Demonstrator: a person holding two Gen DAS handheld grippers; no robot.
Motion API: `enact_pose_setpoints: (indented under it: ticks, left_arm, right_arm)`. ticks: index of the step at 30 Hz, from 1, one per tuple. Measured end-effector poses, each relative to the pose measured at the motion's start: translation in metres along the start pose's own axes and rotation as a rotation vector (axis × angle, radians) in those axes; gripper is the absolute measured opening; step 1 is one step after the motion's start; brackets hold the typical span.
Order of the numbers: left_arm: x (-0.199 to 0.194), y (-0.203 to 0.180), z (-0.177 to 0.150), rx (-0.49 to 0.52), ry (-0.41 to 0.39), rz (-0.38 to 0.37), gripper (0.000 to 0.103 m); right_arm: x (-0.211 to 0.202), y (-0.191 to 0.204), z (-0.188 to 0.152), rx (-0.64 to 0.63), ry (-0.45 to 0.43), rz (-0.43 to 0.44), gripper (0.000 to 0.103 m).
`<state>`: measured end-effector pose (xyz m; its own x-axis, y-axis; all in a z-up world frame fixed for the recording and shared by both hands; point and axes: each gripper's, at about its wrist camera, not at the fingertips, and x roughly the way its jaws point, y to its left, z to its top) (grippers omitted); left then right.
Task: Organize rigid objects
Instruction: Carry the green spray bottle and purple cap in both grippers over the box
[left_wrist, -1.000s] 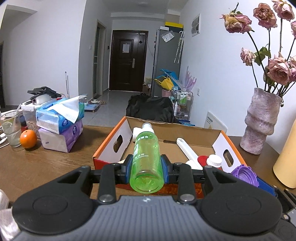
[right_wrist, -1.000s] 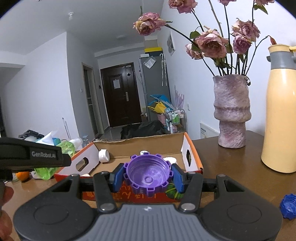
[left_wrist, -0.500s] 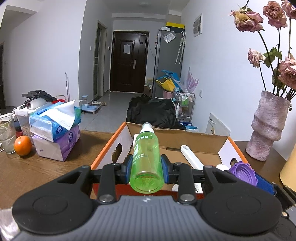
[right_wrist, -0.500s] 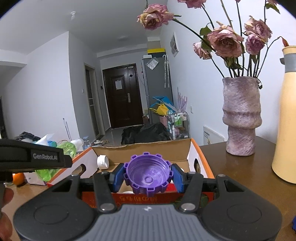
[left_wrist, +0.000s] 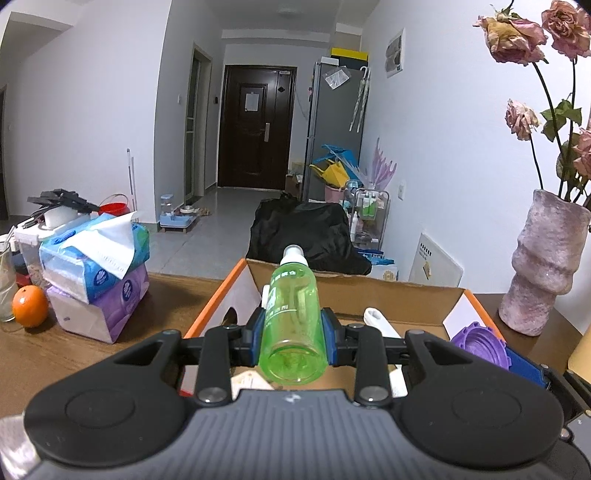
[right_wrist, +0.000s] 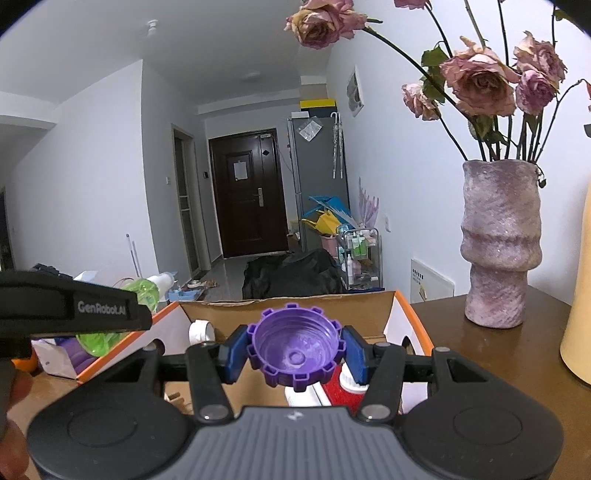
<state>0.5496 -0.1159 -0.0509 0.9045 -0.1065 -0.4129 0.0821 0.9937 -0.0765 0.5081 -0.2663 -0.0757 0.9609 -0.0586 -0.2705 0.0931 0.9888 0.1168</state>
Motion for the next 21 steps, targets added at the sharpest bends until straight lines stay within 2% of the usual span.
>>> enact_pose_setpoints:
  ticks: [13,21]
  left_arm:
    - [0.036,-0.002,0.008,0.010,0.005,0.027,0.032]
    - [0.054,-0.004,0.008,0.027,0.022,0.042,0.032]
  right_arm:
    - [0.035,0.004,0.008,-0.027,0.006,-0.020,0.053]
    - [0.054,0.007,0.011,-0.058,0.050,-0.043,0.053]
